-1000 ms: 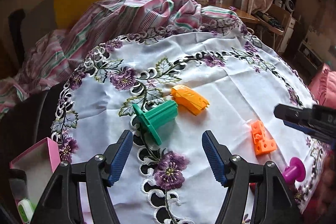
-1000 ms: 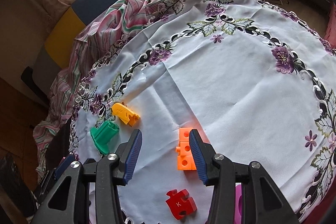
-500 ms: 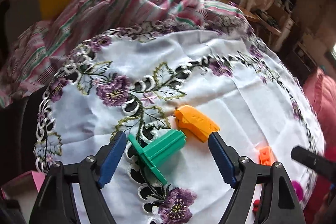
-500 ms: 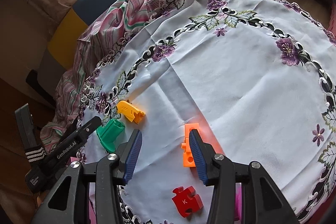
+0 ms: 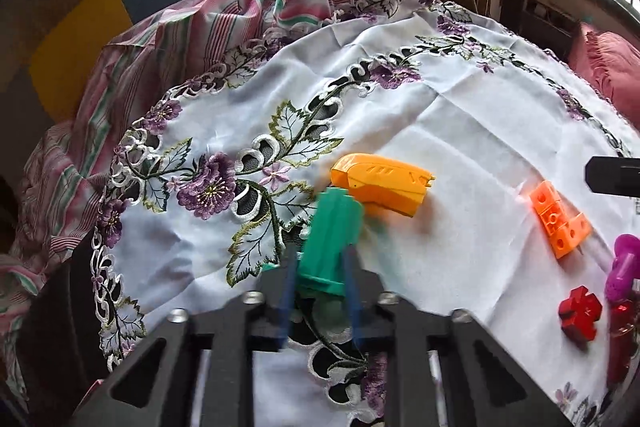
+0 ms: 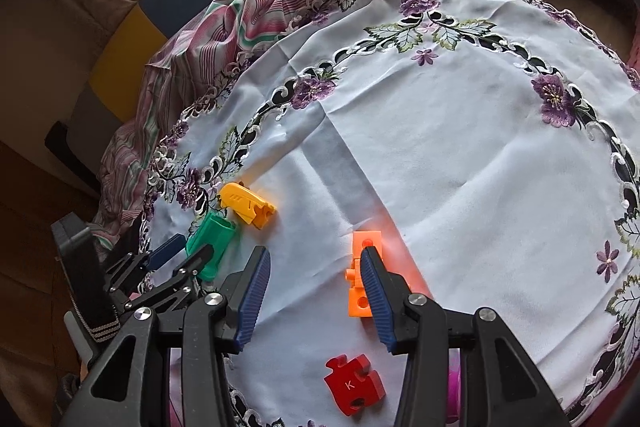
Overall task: Organize rigid objects
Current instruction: 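Grasp the green plastic piece with left tool and lift it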
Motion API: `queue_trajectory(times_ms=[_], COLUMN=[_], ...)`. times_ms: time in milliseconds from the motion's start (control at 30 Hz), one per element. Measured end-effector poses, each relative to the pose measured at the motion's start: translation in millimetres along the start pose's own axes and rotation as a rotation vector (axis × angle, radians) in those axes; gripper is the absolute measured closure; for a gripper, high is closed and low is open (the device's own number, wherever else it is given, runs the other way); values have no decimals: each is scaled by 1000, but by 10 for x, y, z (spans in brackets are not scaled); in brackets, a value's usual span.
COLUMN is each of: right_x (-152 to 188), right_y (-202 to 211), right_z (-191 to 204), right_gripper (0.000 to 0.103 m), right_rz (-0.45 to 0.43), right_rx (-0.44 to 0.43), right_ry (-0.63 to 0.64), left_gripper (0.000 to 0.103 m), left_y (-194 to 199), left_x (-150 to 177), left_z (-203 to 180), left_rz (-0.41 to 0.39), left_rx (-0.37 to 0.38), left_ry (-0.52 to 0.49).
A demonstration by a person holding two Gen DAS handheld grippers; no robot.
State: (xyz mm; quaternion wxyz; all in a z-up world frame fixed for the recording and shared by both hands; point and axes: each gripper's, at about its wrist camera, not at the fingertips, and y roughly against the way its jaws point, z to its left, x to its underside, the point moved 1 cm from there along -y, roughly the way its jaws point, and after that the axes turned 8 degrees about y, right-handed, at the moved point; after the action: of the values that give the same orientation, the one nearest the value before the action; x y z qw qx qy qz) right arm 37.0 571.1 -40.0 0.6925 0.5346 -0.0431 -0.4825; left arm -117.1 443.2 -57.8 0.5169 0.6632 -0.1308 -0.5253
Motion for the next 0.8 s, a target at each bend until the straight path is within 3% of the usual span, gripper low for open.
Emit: queue_trajectory(times_ms=[67, 167, 233, 333, 500, 700, 767, 800], right_x=[4, 17, 28, 25, 34, 43, 43, 44], right_y=[-3, -19, -25, -40, -76, -102, -110, -111], right_z=[10, 8, -2, -12, 12, 26, 25, 27], right_gripper=[56, 56, 56, 56, 56, 56, 56, 56], right_rz=[0, 9, 12, 15, 28, 40, 44, 45], right_rx=[11, 18, 27, 37, 38, 36, 34, 34], right_ry=[9, 13, 10, 8, 21, 29, 29, 31], left_gripper=[94, 91, 64, 50, 50, 50, 72, 73], left_y=[14, -8, -12, -13, -142, -414, -536, -548], left_x=[6, -3, -28, -59, -152, -258, -219, -190], left_z=[-3, 151, 224, 278, 298, 173, 158, 142], left_rz=[6, 29, 27, 21, 57, 133, 192, 188], left_rx=[6, 79, 82, 98, 130, 104, 121, 113], left_ry=[5, 98, 121, 111, 110, 31, 31, 27])
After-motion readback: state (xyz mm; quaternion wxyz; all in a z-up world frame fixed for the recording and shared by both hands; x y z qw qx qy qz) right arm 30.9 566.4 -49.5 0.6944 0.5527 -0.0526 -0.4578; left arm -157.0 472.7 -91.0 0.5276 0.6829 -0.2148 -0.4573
